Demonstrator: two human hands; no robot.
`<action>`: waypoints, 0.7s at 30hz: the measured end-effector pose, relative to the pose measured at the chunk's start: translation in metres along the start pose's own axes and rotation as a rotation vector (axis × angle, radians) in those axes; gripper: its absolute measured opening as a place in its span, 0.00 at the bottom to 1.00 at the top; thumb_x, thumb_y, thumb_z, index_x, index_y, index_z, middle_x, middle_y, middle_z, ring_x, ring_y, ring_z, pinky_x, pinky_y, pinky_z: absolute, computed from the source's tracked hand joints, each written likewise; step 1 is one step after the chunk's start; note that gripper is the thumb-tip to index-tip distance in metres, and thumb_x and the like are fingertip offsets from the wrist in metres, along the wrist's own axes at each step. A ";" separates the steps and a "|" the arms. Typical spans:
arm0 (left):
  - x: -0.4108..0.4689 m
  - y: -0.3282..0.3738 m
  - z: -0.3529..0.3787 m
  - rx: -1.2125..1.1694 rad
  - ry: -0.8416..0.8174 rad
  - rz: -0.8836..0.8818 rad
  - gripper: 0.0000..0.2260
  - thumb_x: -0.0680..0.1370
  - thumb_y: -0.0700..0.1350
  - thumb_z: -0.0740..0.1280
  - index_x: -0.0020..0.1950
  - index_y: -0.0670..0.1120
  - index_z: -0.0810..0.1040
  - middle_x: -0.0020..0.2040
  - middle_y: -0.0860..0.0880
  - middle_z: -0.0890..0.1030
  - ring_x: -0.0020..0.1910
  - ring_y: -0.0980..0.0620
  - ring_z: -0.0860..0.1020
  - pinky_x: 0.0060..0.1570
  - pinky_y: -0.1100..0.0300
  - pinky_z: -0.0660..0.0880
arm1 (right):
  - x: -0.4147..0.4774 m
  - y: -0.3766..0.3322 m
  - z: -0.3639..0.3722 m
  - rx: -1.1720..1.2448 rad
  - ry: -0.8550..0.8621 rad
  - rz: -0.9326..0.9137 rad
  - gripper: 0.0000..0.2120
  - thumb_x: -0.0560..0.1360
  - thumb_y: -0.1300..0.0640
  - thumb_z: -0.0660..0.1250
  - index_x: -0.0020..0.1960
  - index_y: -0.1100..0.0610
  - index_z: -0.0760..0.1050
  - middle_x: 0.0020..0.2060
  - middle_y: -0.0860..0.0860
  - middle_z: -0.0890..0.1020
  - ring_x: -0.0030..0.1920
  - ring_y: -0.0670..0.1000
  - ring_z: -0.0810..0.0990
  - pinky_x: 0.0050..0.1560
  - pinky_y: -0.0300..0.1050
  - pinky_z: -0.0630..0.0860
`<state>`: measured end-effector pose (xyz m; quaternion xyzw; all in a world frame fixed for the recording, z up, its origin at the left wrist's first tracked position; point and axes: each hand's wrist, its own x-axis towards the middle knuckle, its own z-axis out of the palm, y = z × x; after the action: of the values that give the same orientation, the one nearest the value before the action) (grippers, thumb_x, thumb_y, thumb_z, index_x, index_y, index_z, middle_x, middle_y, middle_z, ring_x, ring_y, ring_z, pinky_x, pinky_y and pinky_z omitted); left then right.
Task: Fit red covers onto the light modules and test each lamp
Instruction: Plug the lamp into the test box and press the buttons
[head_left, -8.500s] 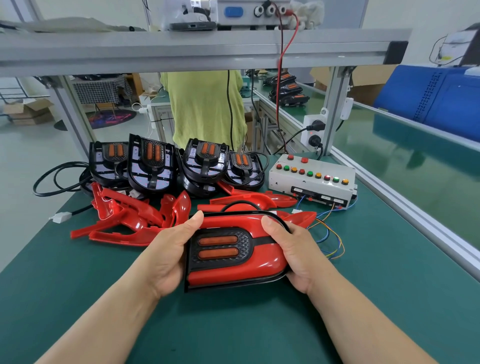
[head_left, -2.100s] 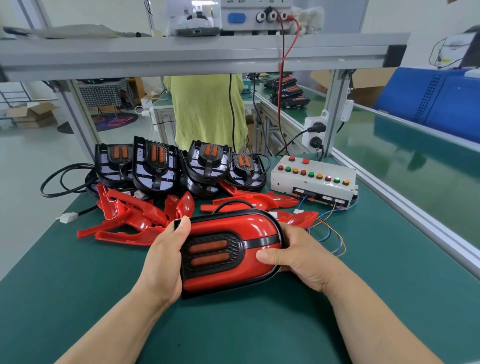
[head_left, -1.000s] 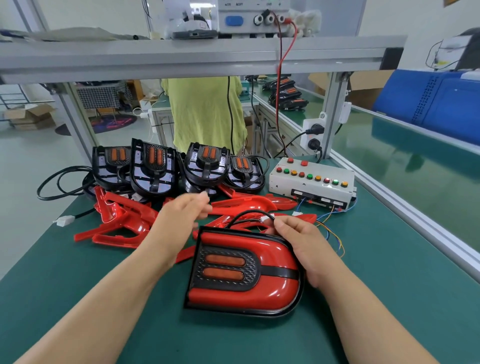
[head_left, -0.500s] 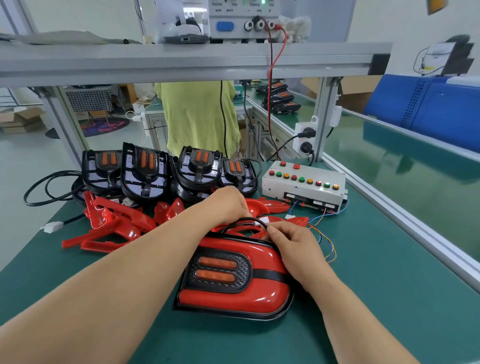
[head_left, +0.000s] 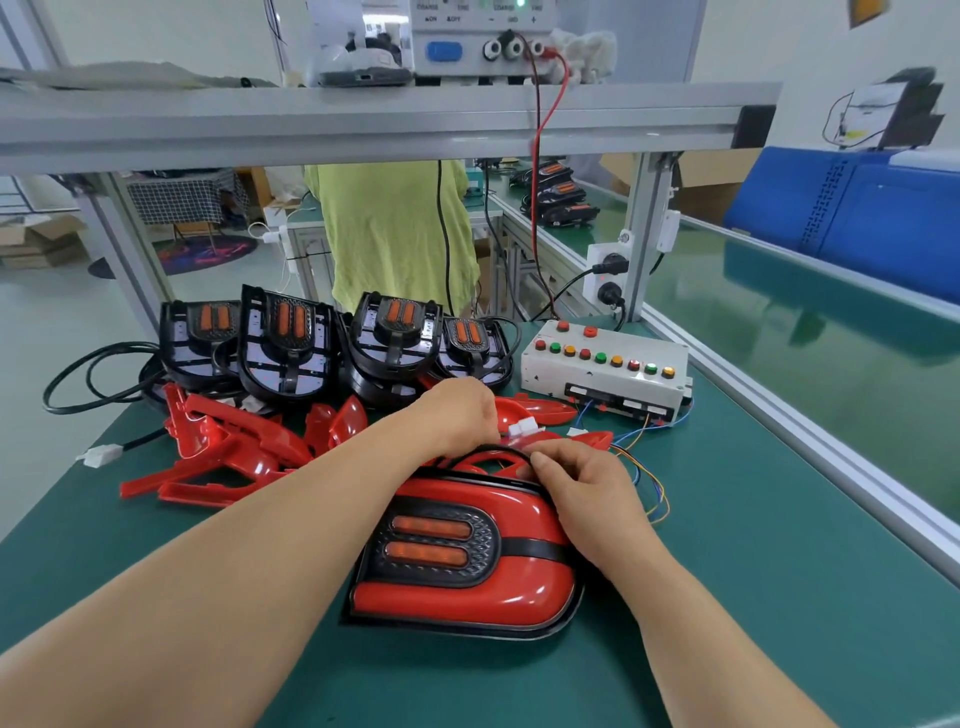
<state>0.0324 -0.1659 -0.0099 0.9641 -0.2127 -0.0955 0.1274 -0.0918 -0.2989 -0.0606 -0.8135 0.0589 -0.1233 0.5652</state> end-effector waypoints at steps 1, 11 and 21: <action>-0.005 -0.001 -0.002 -0.044 0.049 0.021 0.05 0.76 0.43 0.70 0.44 0.42 0.83 0.42 0.46 0.84 0.40 0.50 0.80 0.36 0.61 0.74 | 0.000 0.000 0.000 0.006 0.003 -0.003 0.12 0.80 0.57 0.65 0.43 0.45 0.82 0.39 0.41 0.86 0.44 0.41 0.82 0.51 0.40 0.78; -0.032 -0.030 -0.023 -0.671 0.433 0.010 0.13 0.80 0.39 0.64 0.58 0.56 0.73 0.46 0.50 0.80 0.43 0.55 0.81 0.47 0.55 0.79 | 0.002 -0.006 -0.007 -0.024 0.229 -0.058 0.10 0.78 0.58 0.69 0.44 0.43 0.79 0.41 0.41 0.84 0.44 0.40 0.81 0.50 0.38 0.76; -0.055 -0.066 -0.017 -1.047 0.526 -0.156 0.13 0.83 0.48 0.62 0.44 0.44 0.80 0.38 0.47 0.75 0.35 0.53 0.68 0.36 0.59 0.66 | 0.049 -0.015 -0.072 -0.741 -0.018 0.253 0.16 0.79 0.65 0.62 0.62 0.54 0.80 0.60 0.55 0.82 0.59 0.57 0.79 0.58 0.46 0.75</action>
<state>0.0129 -0.0813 -0.0057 0.7770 -0.0270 0.0455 0.6273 -0.0647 -0.3699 -0.0159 -0.9499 0.1943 -0.0157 0.2442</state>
